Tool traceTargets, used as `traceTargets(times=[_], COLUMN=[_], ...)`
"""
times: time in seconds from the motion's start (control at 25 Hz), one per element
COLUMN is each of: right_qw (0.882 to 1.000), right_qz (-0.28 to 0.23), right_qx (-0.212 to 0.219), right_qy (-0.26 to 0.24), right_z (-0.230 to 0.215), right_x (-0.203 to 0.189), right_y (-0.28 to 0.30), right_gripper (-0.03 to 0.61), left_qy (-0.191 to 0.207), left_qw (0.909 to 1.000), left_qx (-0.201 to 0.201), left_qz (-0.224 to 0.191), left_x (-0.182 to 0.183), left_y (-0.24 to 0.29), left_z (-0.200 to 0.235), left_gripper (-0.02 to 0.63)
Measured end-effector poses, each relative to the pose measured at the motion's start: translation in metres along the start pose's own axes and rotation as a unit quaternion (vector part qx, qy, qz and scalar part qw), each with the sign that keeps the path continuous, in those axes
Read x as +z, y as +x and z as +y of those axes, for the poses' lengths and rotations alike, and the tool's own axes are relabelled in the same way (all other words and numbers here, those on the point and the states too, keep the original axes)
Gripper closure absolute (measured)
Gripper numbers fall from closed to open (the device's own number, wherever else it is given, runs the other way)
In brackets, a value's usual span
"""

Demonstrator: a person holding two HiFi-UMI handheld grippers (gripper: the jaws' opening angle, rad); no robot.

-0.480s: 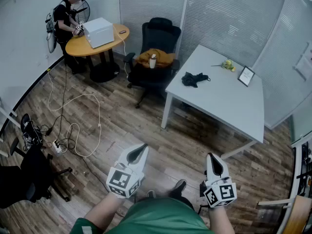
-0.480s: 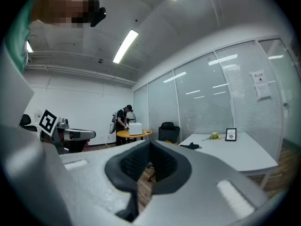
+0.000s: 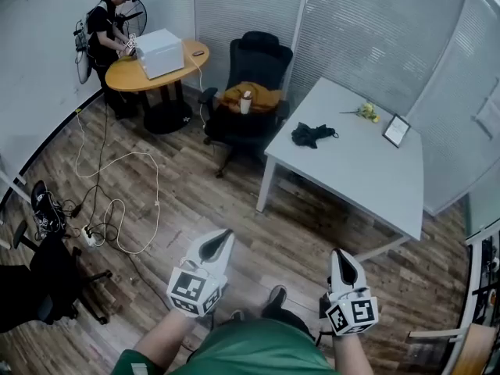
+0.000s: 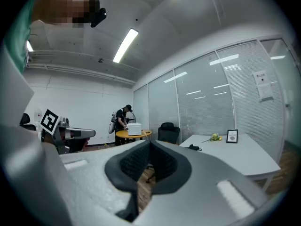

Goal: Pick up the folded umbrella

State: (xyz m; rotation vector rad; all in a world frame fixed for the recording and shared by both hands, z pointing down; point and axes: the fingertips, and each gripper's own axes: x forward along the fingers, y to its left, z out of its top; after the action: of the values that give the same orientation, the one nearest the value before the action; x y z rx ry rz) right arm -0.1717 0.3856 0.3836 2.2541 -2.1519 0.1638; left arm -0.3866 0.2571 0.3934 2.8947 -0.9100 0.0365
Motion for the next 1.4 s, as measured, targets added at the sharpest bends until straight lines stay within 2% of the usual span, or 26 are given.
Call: traceTargets(times=[0.24, 0.44, 0.68, 0.88, 1.12, 1.4], right_qw=[1.000, 1.000, 0.999, 0.999, 0.998, 0.997], right_qz=[0.005, 0.009, 0.010, 0.001, 0.009, 0.015], right_qx=[-0.024, -0.013, -0.003, 0.007, 0.016, 0.025], right_qy=[-0.004, 0.014, 0.036, 0.048, 0.065, 0.066], right_z=[-0.053, -0.104, -0.184, -0.229, -0.269, -0.283], right_x=[-0.011, -0.010, -0.005, 0.001, -0.004, -0.004], right_y=[0.033, 0.071, 0.114, 0.138, 0.160, 0.187], right_gripper=[0.575, 0.575, 0.575, 0.575, 0.575, 0.575], left_qy=[0.014, 0.008, 0.021, 0.034, 0.040, 0.039], left_qw=[0.9996, 0.9990, 0.9981, 0.9972, 0.9961, 0.9954], left_qx=[0.015, 0.029, 0.045, 0.055, 0.064, 0.075], left_qz=[0.019, 0.033, 0.038, 0.036, 0.046, 0.045], left_x=[-0.010, -0.007, 0.006, 0.017, 0.016, 0.020], left_y=[0.044, 0.100, 0.178, 0.225, 0.264, 0.291], left_z=[0.001, 0.001, -0.016, -0.030, -0.042, -0.030], left_gripper=[0.600, 0.600, 0.600, 0.600, 0.600, 0.600])
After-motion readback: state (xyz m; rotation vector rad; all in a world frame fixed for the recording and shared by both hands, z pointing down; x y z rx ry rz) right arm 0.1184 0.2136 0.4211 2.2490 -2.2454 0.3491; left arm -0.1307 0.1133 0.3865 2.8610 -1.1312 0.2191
